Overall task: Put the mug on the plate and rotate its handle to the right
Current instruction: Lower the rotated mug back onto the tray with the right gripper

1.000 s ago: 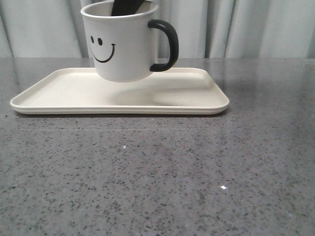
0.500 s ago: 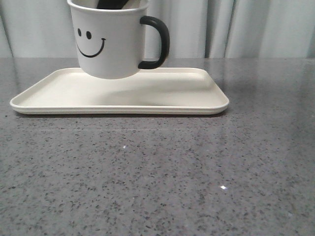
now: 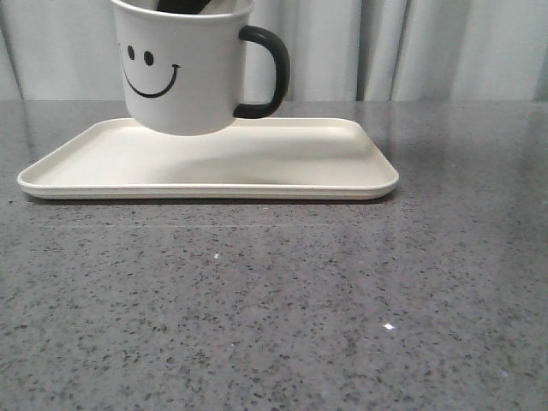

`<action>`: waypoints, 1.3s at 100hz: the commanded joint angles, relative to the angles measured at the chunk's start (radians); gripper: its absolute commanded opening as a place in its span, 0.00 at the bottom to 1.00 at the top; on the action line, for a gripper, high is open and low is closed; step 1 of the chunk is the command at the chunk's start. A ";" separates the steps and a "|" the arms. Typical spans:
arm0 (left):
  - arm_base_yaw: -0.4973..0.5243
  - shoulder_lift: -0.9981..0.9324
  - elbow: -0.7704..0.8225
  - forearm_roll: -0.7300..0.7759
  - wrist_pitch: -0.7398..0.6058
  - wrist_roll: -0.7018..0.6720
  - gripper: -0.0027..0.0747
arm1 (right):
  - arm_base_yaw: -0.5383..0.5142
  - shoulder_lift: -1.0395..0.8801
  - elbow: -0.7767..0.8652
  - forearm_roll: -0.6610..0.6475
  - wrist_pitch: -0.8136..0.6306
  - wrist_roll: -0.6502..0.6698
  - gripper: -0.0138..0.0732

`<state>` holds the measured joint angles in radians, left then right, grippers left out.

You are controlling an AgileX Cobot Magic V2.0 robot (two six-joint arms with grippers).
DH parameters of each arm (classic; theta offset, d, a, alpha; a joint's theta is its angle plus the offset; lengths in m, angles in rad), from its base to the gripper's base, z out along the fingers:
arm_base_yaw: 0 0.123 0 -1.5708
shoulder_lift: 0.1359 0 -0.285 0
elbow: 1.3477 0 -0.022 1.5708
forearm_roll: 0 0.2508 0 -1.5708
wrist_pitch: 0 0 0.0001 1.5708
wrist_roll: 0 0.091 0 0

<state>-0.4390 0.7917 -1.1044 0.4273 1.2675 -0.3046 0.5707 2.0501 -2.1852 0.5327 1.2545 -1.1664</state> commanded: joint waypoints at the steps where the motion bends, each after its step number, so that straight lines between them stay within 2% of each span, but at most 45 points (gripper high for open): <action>1: -0.005 -0.003 -0.023 0.022 -0.024 -0.009 0.01 | -0.005 -0.061 -0.030 0.041 0.084 -0.010 0.08; 48: -0.005 -0.003 -0.023 0.022 -0.026 -0.007 0.01 | -0.026 -0.051 0.019 0.015 0.083 -0.035 0.08; 82: -0.005 -0.003 -0.023 0.022 -0.030 -0.007 0.01 | -0.065 -0.050 0.030 0.043 0.083 -0.038 0.08; 130: -0.005 -0.003 -0.023 0.022 -0.036 -0.007 0.01 | -0.067 -0.050 0.070 0.042 0.083 -0.074 0.08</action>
<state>-0.4390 0.7917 -1.1044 0.4273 1.2675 -0.3046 0.5106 2.0600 -2.1030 0.5268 1.2480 -1.2225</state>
